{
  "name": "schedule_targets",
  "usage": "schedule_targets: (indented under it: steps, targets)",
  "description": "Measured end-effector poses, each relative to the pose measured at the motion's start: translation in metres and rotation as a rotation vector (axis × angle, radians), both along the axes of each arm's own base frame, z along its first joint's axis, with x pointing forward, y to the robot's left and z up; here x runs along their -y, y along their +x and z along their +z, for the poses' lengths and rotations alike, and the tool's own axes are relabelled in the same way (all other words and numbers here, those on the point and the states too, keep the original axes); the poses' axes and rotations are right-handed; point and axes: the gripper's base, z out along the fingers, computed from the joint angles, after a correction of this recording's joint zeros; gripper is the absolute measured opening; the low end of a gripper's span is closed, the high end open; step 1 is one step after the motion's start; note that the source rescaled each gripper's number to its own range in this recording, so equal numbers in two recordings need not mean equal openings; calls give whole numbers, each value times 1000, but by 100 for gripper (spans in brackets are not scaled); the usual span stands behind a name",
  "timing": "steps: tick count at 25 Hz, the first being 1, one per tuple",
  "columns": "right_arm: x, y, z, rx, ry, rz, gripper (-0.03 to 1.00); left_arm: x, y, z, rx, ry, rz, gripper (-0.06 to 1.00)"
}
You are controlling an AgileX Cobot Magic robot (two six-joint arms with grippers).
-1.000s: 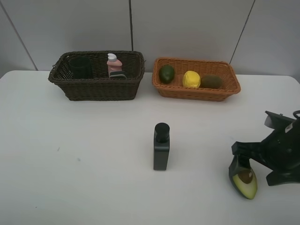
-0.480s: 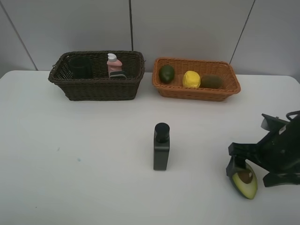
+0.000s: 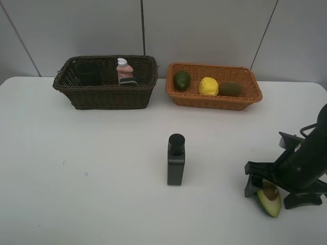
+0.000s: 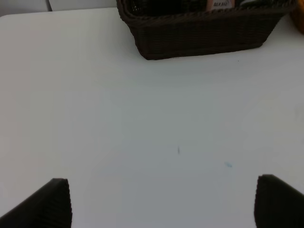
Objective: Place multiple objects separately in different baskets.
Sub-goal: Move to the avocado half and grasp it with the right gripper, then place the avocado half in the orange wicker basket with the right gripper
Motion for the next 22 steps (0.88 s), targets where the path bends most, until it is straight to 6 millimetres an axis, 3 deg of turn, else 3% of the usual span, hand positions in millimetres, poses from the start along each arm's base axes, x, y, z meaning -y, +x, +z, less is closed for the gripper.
schedule_targets:
  steps: [2,4,13,18,22]
  targets:
    - [0,0,0,-1,-1,0,76,0,0,0,0,0,0,99]
    - [0,0,-1,1,-1,-1,47,0,0,0,0,0,0,99]
    - [0,-1,10,43,12,21,48,0,0,0,0,0,0,99]
    - [-2,12,44,141,18,67,47,0,0,0,0,0,0,99]
    - [-6,44,80,266,15,103,47,0,0,0,0,0,0,99]
